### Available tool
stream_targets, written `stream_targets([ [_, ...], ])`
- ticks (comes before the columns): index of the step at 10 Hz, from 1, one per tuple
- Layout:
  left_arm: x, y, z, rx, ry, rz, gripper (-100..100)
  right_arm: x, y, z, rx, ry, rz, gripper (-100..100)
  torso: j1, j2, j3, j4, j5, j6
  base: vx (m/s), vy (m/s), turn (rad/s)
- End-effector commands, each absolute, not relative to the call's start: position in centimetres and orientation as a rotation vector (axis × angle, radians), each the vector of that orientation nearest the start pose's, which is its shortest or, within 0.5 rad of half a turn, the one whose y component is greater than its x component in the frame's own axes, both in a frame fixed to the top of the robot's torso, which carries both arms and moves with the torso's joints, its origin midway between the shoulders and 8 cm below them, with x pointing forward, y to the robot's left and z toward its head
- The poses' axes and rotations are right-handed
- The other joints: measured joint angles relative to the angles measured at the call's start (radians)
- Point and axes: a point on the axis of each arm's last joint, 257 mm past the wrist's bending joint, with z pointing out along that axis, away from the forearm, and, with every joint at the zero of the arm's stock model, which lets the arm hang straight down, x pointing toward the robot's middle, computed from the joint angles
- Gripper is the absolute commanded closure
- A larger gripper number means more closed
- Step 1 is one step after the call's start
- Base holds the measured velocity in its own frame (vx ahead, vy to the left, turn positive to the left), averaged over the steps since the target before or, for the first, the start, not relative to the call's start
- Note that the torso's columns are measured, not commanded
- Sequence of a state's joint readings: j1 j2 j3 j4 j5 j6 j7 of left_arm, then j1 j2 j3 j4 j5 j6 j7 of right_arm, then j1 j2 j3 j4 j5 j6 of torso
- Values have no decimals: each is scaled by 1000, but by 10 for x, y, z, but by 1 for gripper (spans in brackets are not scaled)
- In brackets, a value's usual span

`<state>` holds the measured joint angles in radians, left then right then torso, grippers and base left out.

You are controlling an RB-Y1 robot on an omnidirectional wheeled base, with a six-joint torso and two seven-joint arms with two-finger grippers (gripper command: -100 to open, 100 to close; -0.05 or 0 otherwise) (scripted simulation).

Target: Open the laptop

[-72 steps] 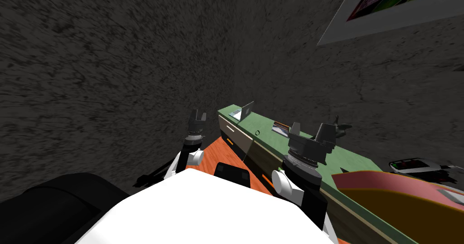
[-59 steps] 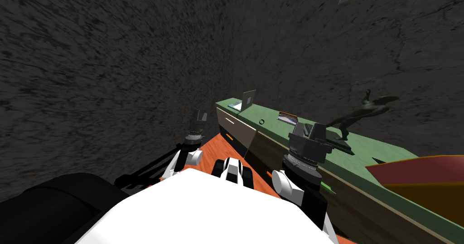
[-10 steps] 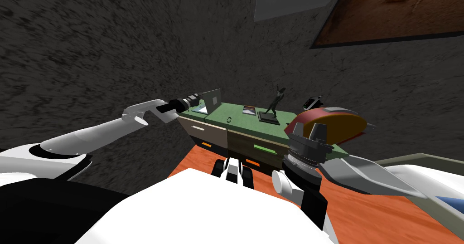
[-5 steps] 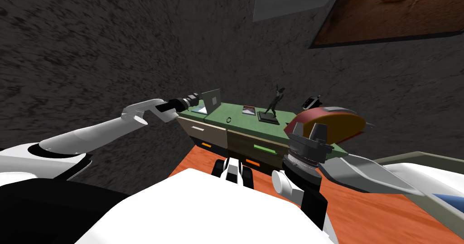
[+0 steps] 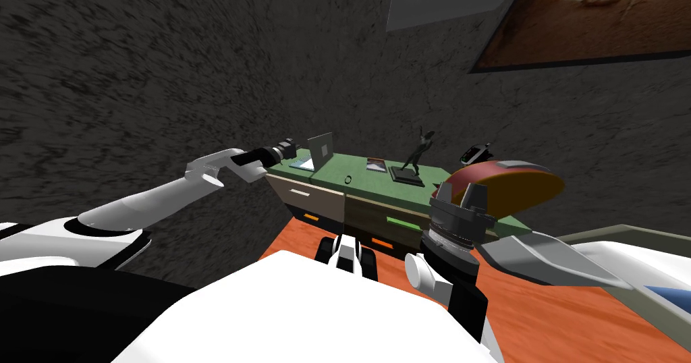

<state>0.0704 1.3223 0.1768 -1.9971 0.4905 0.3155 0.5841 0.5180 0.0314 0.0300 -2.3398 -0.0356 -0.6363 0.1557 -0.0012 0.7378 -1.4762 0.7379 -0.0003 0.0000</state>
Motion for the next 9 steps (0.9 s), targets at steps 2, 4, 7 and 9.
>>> stream_targets([
  [2,522,402,64,-942,1397,-1083,-100,304,-274,68,514,468,1230,0,-3,1,1,0,-1,0,-2,18,1],
  [4,520,400,72,-881,1424,-1023,-100,304,-274,68,514,468,1230,0,-5,0,0,0,-2,0,9,-78,11],
  [7,518,394,83,-789,1463,-933,-100,304,-274,68,514,468,1230,0,2,0,0,0,1,0,8,-87,9],
  [9,516,390,92,-713,1490,-859,-100,304,-274,68,514,468,1230,0,2,1,1,0,1,0,1,-79,12],
])
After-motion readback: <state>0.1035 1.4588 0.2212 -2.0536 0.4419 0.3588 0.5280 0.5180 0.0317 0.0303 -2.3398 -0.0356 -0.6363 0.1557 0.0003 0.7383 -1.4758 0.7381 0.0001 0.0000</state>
